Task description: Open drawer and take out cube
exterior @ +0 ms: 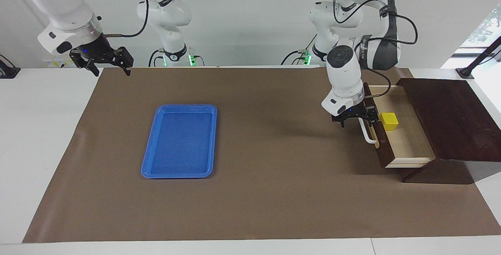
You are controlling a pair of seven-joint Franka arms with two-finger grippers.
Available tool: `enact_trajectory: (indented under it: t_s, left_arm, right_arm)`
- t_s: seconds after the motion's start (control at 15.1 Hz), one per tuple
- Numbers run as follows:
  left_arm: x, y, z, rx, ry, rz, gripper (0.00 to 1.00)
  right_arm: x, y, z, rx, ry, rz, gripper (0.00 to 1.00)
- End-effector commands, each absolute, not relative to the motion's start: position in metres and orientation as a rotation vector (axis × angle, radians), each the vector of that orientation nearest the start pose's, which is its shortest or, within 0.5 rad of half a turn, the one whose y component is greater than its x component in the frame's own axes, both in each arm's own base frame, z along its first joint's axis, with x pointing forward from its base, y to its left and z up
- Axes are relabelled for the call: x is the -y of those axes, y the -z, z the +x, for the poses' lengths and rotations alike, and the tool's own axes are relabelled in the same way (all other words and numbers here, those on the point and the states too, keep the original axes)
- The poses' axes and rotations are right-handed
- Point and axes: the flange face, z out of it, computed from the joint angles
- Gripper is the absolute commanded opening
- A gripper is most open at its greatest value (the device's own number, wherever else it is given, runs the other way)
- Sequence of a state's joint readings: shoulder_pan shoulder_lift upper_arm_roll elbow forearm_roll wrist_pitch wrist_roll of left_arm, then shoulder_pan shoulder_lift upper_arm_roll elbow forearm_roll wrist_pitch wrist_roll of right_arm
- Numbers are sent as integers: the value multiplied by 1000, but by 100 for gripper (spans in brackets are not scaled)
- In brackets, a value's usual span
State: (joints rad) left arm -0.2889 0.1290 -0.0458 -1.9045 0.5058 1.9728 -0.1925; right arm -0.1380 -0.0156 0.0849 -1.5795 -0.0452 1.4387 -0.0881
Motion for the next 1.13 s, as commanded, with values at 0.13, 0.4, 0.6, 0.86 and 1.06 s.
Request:
enact_trajectory:
  t_s: [0.13, 0.4, 0.6, 0.86, 1.06]
  left_arm:
    - [158, -495, 575, -362, 68, -2764, 100]
    - [107, -542, 591, 5, 100, -2959, 100]
    - [62, -551, 598, 522, 115, -3034, 100]
    - [9, -548, 601, 1107, 92, -2973, 100]
    - [-6, -548, 597, 1515, 63, -2785, 100]
  right_arm:
    - [36, -618, 533, 42, -180, -3172, 100]
    - [36, -618, 533, 42, -181, -3173, 100]
    - [36, -617, 533, 54, -183, -3171, 100]
    - [36, -617, 533, 54, -185, -3171, 100]
    - [36, -615, 532, 55, -190, -3170, 100]
